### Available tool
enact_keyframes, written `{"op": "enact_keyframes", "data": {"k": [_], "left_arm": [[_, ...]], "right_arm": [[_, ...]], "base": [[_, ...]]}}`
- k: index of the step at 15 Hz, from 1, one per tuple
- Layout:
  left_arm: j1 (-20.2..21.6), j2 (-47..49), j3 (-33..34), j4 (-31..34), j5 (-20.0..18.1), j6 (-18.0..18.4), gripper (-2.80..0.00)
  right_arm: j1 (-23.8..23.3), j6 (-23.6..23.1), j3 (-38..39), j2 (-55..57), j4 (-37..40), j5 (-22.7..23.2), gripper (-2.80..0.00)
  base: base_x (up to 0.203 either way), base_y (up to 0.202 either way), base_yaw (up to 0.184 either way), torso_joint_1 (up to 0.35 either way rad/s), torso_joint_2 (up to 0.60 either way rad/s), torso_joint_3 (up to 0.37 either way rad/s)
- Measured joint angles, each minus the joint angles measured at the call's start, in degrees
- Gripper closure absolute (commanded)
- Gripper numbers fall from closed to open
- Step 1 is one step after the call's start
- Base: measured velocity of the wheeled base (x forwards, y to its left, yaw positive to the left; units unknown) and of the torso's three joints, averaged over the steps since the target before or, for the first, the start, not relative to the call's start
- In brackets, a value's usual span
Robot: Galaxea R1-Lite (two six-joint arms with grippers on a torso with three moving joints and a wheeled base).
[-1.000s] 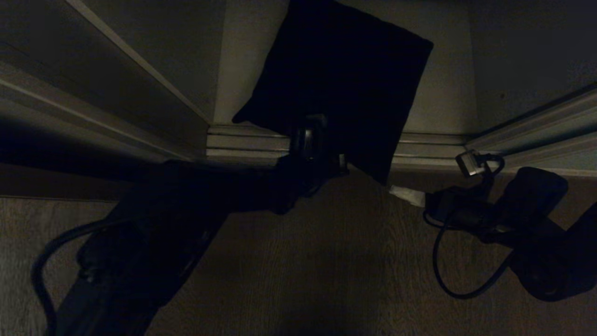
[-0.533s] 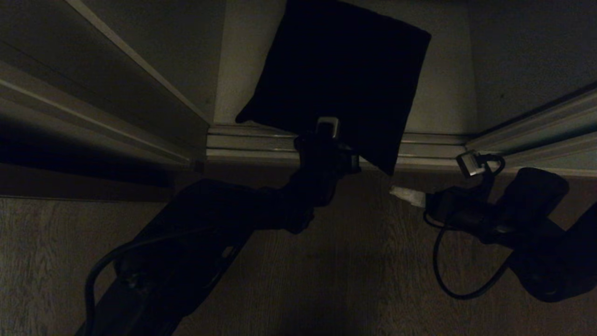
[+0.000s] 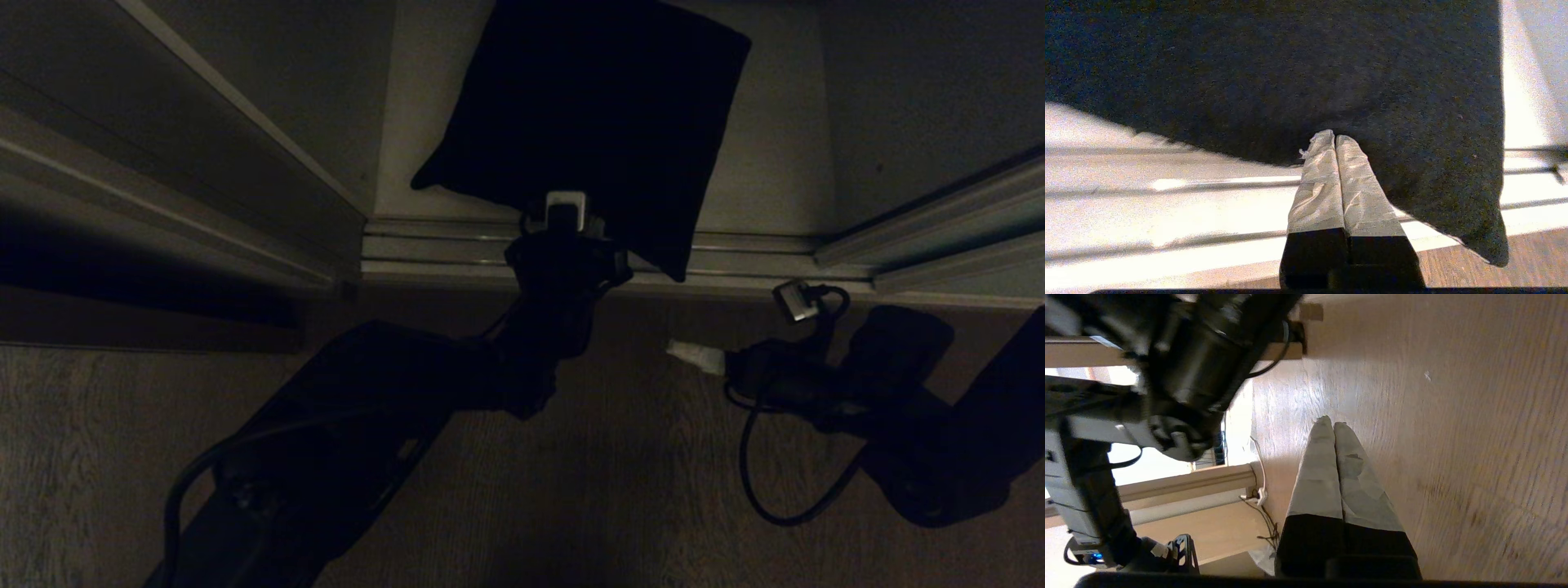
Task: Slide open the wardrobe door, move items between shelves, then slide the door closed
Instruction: Place the pillow on the lower shelf
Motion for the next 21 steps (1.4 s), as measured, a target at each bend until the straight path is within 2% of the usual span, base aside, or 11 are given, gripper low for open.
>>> {"op": "enact_keyframes", "data": {"k": [2, 4, 6, 10, 12, 14, 16, 18, 21], "left_arm": [[-0.71, -1.68, 3.99, -0.84, 1.21, -0.97, 0.0], [-2.38, -4.82, 10.57, -0.8, 0.81, -3.13, 0.0], [-4.44, -7.55, 14.35, -1.05, 0.31, -4.38, 0.0], [-4.79, -16.67, 22.44, 1.85, -0.1, -4.51, 0.0], [-3.71, -23.72, 30.04, 4.91, -0.78, -4.54, 0.0], [-0.68, -31.7, 38.85, 8.64, -2.11, -4.95, 0.0], [4.69, -39.53, 46.6, 13.73, -3.42, -7.5, 0.0], [11.54, -44.42, 49.65, 19.75, -4.04, -11.84, 0.0], [19.35, -47.61, 50.47, 26.11, -5.06, -20.38, 0.0]], "right_arm": [[0.38, -0.07, 0.03, 0.85, -0.25, -0.03, 0.0], [0.41, -0.21, 0.17, 1.03, -0.6, -0.03, 0.0], [0.41, -0.37, 0.43, 1.28, -0.8, -0.03, 0.0], [1.56, -0.59, 0.6, 1.11, 0.68, 0.21, 0.0], [2.55, -1.04, -1.41, 0.26, 4.25, 0.2, 0.0], [2.84, -2.99, -4.91, -0.67, 11.47, -0.13, 0.0], [2.87, -5.96, -9.07, -1.09, 21.16, -2.33, 0.0], [3.32, -8.69, -12.43, -1.5, 29.74, -5.12, 0.0], [5.02, -9.43, -15.92, -2.28, 37.85, -6.05, 0.0]], "base": [[0.0, 0.0, 0.0, 0.0, 0.0, 0.0], [0.0, 0.0, 0.0, 0.0, 0.0, 0.0], [0.0, 0.0, 0.0, 0.0, 0.0, 0.0], [0.0, 0.0, 0.0, 0.0, 0.0, 0.0], [0.0, 0.0, 0.0, 0.0, 0.0, 0.0], [0.0, 0.0, 0.0, 0.0, 0.0, 0.0], [0.0, 0.0, 0.0, 0.0, 0.0, 0.0], [0.0, 0.0, 0.0, 0.0, 0.0, 0.0], [0.0, 0.0, 0.0, 0.0, 0.0, 0.0]]}}
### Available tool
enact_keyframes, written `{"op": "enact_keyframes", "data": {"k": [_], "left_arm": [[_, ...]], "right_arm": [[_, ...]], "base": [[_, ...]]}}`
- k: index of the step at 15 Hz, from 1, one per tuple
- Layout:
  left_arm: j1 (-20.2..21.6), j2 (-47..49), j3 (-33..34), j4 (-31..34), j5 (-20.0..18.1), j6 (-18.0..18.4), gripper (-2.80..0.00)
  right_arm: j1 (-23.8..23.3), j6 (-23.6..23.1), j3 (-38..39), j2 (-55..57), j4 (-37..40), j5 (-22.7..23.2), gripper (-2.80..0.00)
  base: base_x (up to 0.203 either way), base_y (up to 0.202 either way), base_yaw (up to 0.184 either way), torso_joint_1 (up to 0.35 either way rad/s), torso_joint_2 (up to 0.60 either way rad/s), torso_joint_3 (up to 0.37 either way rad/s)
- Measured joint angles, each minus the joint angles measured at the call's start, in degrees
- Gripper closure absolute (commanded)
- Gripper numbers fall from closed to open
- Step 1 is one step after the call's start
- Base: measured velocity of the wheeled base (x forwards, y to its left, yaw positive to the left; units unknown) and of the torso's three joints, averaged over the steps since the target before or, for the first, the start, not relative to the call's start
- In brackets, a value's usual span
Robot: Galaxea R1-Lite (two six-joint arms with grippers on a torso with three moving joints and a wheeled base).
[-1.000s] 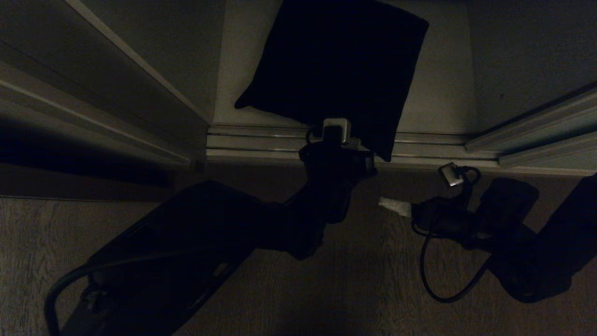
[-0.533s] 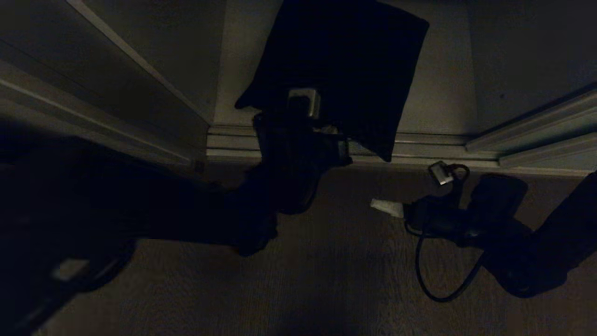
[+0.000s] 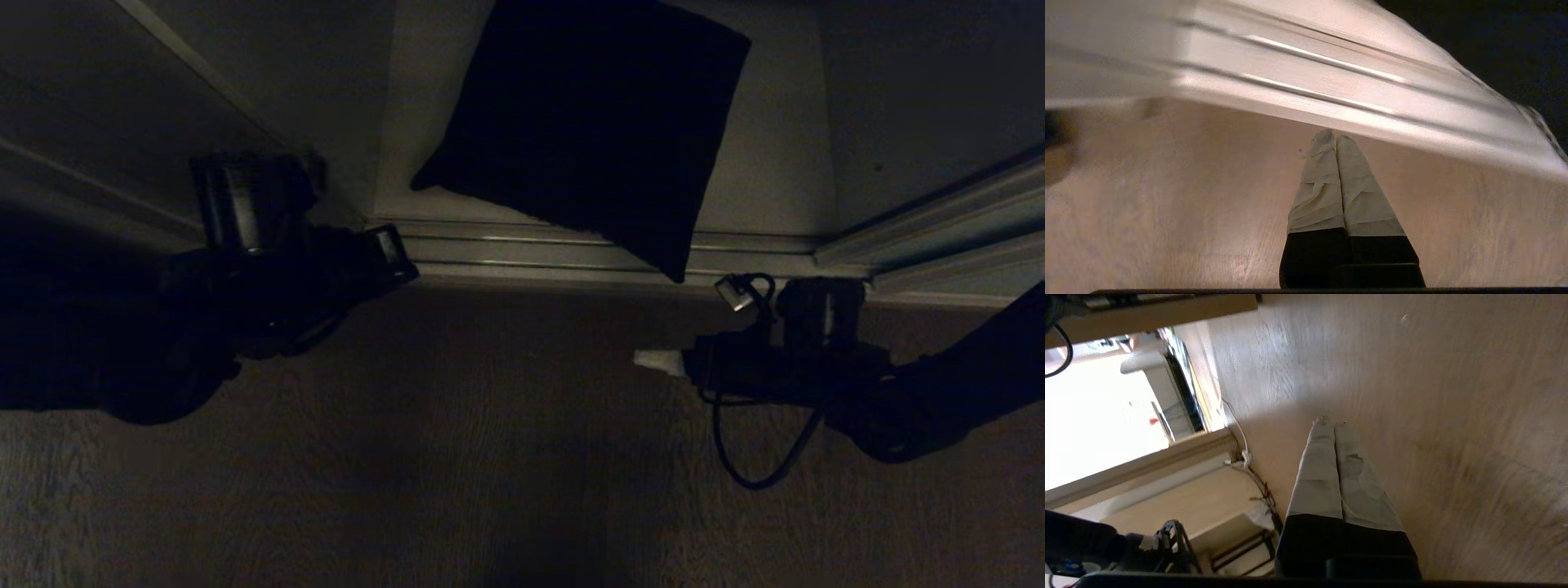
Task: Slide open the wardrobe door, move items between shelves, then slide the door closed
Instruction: Place the pillow on the lower shelf
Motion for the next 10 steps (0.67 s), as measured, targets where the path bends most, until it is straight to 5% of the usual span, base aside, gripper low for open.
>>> {"op": "enact_keyframes", "data": {"k": [2, 7, 10], "left_arm": [[2.14, -1.68, 2.53, 0.91, -3.21, -4.08, 0.0], [1.64, -8.37, 5.36, 10.43, -18.65, -11.74, 0.0], [0.16, -10.07, 6.46, 10.39, -20.03, -12.03, 0.0]], "right_arm": [[1.69, -1.08, -3.28, -0.08, 4.37, -2.6, 0.0], [4.51, -1.83, -10.49, 1.92, 8.41, -7.44, 0.0], [4.37, -3.25, -14.36, 4.51, 8.15, -7.84, 0.0]], "base": [[0.0, 0.0, 0.0, 0.0, 0.0, 0.0], [0.0, 0.0, 0.0, 0.0, 0.0, 0.0], [0.0, 0.0, 0.0, 0.0, 0.0, 0.0]]}}
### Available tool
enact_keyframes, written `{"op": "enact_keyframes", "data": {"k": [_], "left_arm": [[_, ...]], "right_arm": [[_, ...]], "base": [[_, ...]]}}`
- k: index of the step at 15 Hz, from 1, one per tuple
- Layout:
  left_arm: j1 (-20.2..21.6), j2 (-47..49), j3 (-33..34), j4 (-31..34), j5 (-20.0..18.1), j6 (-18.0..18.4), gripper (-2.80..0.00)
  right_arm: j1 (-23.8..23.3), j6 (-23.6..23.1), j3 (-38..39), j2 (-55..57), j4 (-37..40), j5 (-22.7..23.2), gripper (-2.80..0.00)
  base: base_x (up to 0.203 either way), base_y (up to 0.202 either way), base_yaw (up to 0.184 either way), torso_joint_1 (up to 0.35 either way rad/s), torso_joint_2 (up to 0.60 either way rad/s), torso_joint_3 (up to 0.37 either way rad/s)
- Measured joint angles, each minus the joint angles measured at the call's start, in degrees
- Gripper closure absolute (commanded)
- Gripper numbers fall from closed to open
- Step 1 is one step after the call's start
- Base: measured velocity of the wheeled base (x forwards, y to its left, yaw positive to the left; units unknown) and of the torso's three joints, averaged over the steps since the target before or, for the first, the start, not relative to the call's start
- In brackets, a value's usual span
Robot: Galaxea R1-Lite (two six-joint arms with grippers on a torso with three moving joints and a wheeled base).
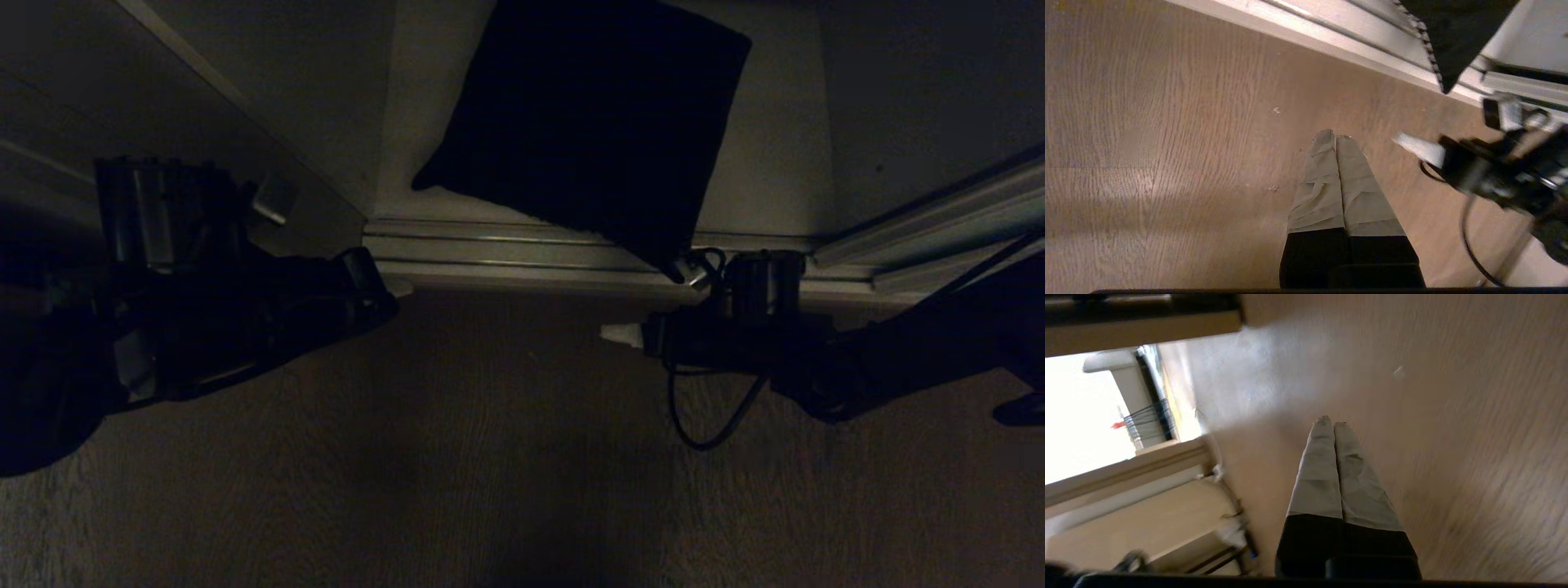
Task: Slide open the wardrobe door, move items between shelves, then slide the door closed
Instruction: Place the pillow on the lower shelf
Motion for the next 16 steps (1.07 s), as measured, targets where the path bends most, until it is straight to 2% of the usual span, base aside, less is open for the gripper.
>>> {"op": "enact_keyframes", "data": {"k": [4, 10, 16], "left_arm": [[-0.82, -1.15, 0.09, -0.2, 0.25, 0.42, 0.0], [-1.49, -2.87, 0.95, -0.17, 0.4, 1.55, 0.0], [-1.85, -2.79, 2.22, -0.21, 0.31, 1.71, 0.0]], "right_arm": [[-2.39, -0.39, -6.54, 3.59, 0.13, -2.85, 0.0], [-7.19, -0.34, -16.13, 8.11, 0.01, -3.73, 0.0], [-9.59, 0.22, -27.14, 12.29, 0.0, -5.62, 0.0]], "base": [[0.0, 0.0, 0.0, 0.0, 0.0, 0.0], [0.0, 0.0, 0.0, 0.0, 0.0, 0.0], [0.0, 0.0, 0.0, 0.0, 0.0, 0.0]]}}
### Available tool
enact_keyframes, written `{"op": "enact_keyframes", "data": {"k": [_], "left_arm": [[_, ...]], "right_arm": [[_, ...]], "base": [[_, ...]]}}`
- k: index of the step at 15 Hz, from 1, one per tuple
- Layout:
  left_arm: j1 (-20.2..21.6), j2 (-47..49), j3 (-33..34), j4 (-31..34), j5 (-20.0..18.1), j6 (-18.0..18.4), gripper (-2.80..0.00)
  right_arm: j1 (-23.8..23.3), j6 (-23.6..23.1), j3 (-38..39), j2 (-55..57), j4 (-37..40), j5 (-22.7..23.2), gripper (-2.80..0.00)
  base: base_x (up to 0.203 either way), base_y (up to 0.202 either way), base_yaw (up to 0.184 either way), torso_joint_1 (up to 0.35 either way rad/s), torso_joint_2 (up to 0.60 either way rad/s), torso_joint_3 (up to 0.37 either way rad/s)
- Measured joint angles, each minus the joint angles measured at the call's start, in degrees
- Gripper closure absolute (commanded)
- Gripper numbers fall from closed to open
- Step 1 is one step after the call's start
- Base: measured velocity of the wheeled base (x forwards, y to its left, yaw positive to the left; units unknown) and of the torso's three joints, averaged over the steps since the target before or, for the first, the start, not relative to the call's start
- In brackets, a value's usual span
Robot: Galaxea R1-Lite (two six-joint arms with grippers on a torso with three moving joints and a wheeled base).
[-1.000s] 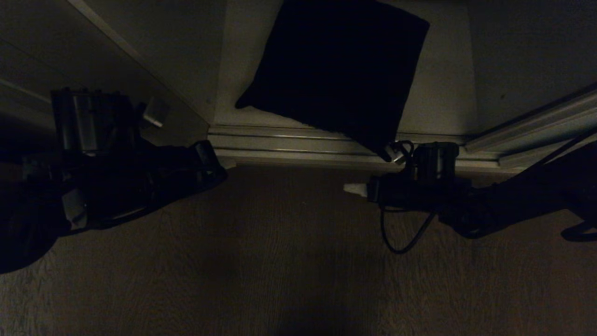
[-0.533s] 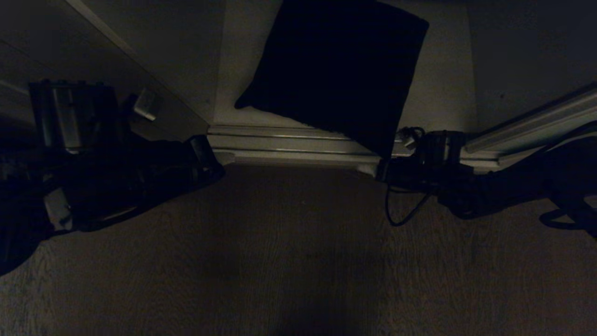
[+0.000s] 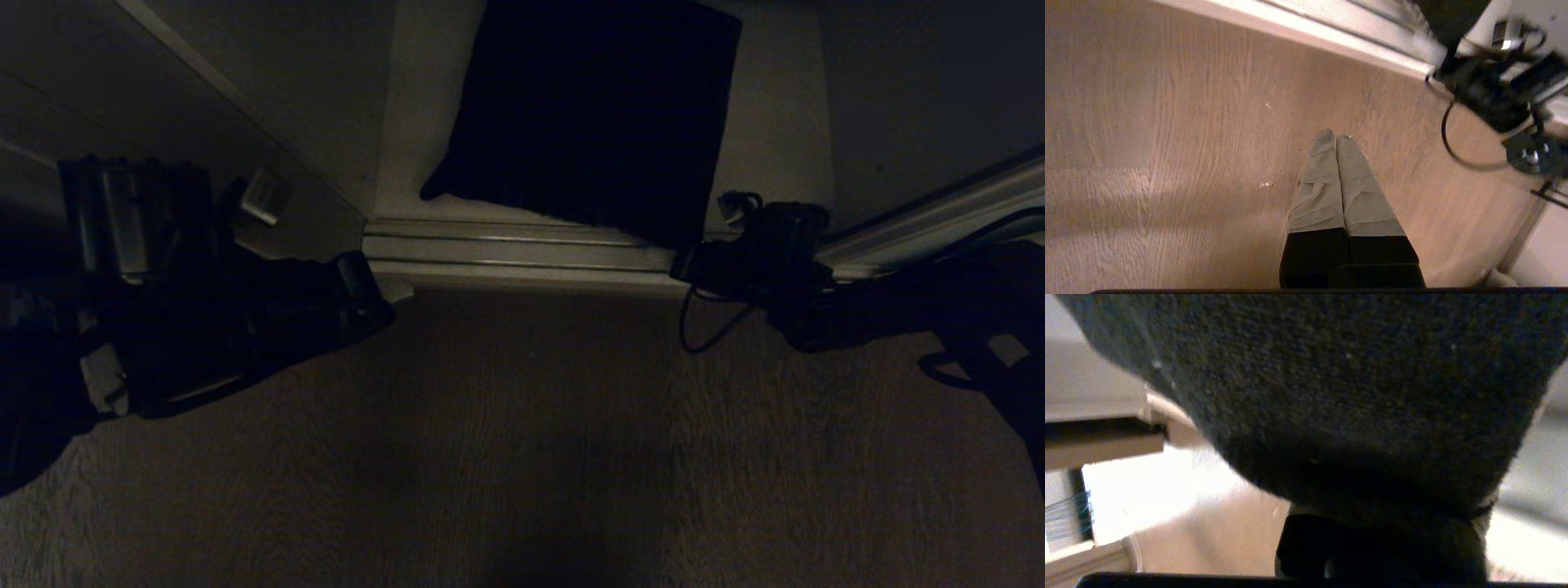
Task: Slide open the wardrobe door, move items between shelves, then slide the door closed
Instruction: Place the pillow on the lower shelf
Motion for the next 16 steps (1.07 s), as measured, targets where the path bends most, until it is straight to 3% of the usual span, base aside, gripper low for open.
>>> {"op": "enact_keyframes", "data": {"k": [3, 6, 11, 16], "left_arm": [[-0.66, 0.29, 0.94, -1.43, 0.01, 0.29, 0.0], [-1.94, 0.59, 1.46, -1.88, -0.02, 0.33, 0.0], [-3.46, 0.52, 1.02, -0.3, 0.07, 1.55, 0.0], [-10.34, -1.74, 0.87, 10.62, 1.31, 5.36, 0.0]], "right_arm": [[-1.18, 0.13, -5.56, 1.85, 0.18, -1.32, 0.0], [-1.7, 0.22, -3.48, 0.51, 0.36, -1.31, 0.0], [0.65, 0.13, 14.22, -9.14, 0.37, 1.98, 0.0], [5.46, 0.18, 35.06, -22.86, 0.26, 2.34, 0.0]], "base": [[0.0, 0.0, 0.0, 0.0, 0.0, 0.0], [0.0, 0.0, 0.0, 0.0, 0.0, 0.0], [0.0, 0.0, 0.0, 0.0, 0.0, 0.0], [0.0, 0.0, 0.0, 0.0, 0.0, 0.0]]}}
